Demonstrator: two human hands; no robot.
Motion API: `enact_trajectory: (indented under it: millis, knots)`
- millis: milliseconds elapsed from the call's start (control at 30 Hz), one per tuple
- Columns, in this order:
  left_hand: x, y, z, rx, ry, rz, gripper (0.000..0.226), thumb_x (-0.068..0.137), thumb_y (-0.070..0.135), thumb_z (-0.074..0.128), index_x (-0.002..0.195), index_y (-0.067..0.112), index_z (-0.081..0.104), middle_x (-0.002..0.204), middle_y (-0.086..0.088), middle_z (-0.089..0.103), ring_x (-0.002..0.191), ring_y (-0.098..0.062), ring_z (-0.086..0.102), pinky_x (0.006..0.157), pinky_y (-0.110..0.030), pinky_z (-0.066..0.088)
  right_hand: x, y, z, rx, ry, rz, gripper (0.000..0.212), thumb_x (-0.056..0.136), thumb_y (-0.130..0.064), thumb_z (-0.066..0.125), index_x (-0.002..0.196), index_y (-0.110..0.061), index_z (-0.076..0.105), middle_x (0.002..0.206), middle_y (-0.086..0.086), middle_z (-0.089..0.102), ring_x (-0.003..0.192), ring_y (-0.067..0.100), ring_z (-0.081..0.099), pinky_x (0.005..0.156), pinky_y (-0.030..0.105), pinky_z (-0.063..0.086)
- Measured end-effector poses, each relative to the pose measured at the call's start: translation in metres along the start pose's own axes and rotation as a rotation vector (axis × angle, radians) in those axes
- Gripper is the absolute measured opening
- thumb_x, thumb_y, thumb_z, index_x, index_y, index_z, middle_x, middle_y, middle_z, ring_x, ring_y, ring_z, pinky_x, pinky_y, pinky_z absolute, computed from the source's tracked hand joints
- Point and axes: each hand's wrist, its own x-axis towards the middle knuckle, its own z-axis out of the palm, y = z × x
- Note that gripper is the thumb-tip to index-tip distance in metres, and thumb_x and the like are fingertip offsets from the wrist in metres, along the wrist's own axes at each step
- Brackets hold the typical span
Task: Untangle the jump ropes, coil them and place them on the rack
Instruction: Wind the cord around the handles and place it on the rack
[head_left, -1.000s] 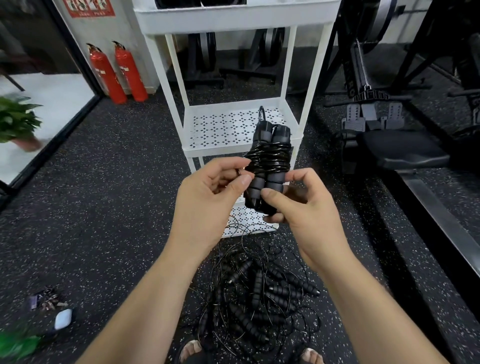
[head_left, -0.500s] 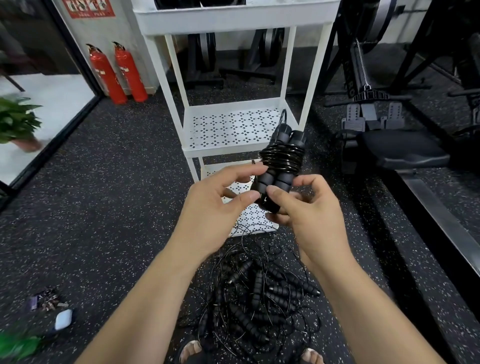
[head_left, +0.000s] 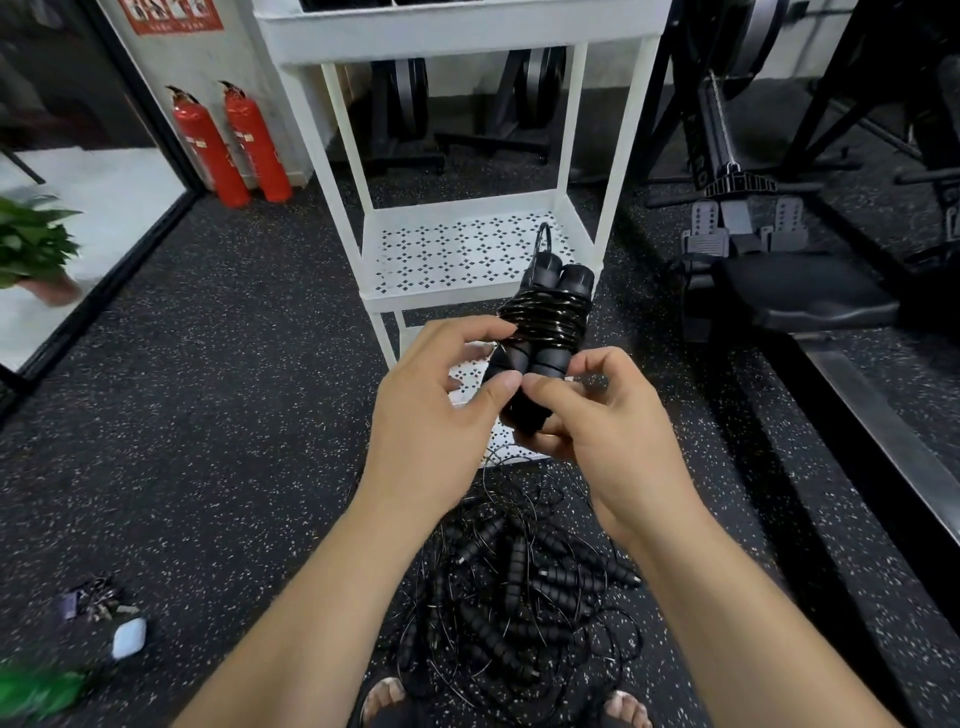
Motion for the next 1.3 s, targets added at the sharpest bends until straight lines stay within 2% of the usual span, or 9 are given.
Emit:
enact_trajectory:
  millis: [100,167,267,500,767,900,1000,1133,1300]
  knots:
    - [0.000,0.002,-0.002,-0.023,0.097,-0.007,0.038,0.092,0.018,0.082,0.117,0.045,0.075,0.116,0.025,0.072,0.098,0.017,0.058,0.086,-0.004,0.040,-0.001,-0.001,0.001,-0.055,-0.026,0.012,0.031,0.095,-0.009,0.080,0.114,-0.004,0.056,0.093,0.014,0.079,0.077,0.033,0.081,0.063,0.040,0.062]
    - [0.000,0.002,0.000,-0.146,0.109,-0.029,0.039,0.090,0.012,0.083,0.112,0.044,0.079,0.109,0.019,0.076,0.084,0.008,0.060,0.083,-0.020,0.049,-0.002,0.001,0.003,-0.091,-0.032,0.015,0.031,0.095,-0.011,0.081,0.113,-0.006,0.056,0.097,0.017,0.080,0.079,0.036,0.081,0.065,0.044,0.063]
    - [0.002,-0.002,0.006,-0.380,0.123,-0.097,0.041,0.087,-0.001,0.083,0.112,0.031,0.081,0.109,0.004,0.080,0.101,-0.013,0.074,0.095,-0.043,0.061,-0.003,0.003,0.006,-0.070,-0.031,0.037,0.030,0.095,-0.010,0.081,0.110,-0.007,0.056,0.097,0.021,0.079,0.079,0.038,0.081,0.063,0.041,0.063]
    - [0.009,-0.014,0.007,-0.667,0.269,-0.304,0.034,0.087,-0.010,0.078,0.110,0.014,0.082,0.099,-0.001,0.081,0.096,-0.010,0.073,0.087,-0.022,0.056,-0.008,0.004,0.013,-0.099,-0.063,0.054,0.030,0.093,-0.005,0.080,0.107,-0.006,0.053,0.094,0.018,0.080,0.076,0.038,0.081,0.059,0.038,0.060]
    - [0.007,-0.005,-0.009,-0.191,0.185,-0.065,0.037,0.091,0.008,0.082,0.112,0.039,0.082,0.105,0.012,0.081,0.088,-0.015,0.071,0.090,-0.045,0.059,-0.010,0.003,0.014,-0.037,-0.146,0.119,0.032,0.096,-0.003,0.078,0.115,-0.001,0.053,0.089,0.013,0.075,0.081,0.038,0.081,0.056,0.033,0.061]
    - [0.015,-0.011,-0.004,-0.607,0.285,-0.349,0.039,0.087,-0.006,0.081,0.121,0.014,0.080,0.106,-0.006,0.082,0.096,-0.013,0.077,0.089,-0.027,0.061,-0.012,0.004,0.017,-0.042,-0.143,0.134,0.035,0.095,-0.003,0.079,0.116,0.000,0.051,0.098,0.026,0.076,0.077,0.043,0.080,0.048,0.029,0.055]
    - [0.019,-0.019,-0.008,-0.736,0.318,-0.416,0.041,0.086,-0.010,0.079,0.124,0.006,0.077,0.106,-0.010,0.082,0.097,-0.010,0.076,0.092,-0.021,0.058,-0.012,0.004,0.018,-0.050,-0.141,0.115,0.033,0.095,-0.001,0.078,0.114,0.000,0.051,0.088,0.018,0.078,0.076,0.043,0.079,0.047,0.029,0.054]
    - [0.017,-0.018,-0.011,-0.626,0.321,-0.336,0.041,0.088,-0.005,0.081,0.124,0.014,0.078,0.105,-0.002,0.083,0.104,-0.010,0.077,0.098,-0.023,0.058,-0.013,0.004,0.017,-0.076,-0.187,0.108,0.035,0.095,-0.007,0.080,0.114,-0.004,0.051,0.087,0.009,0.079,0.079,0.040,0.081,0.052,0.031,0.057]
    - [0.011,-0.011,-0.012,-0.338,0.142,-0.106,0.033,0.094,0.005,0.080,0.118,0.025,0.068,0.115,0.010,0.080,0.114,-0.007,0.074,0.104,-0.033,0.057,-0.012,-0.003,0.009,0.110,-0.221,0.182,0.031,0.100,-0.009,0.075,0.116,-0.005,0.050,0.101,0.022,0.079,0.089,0.039,0.081,0.057,0.027,0.060]
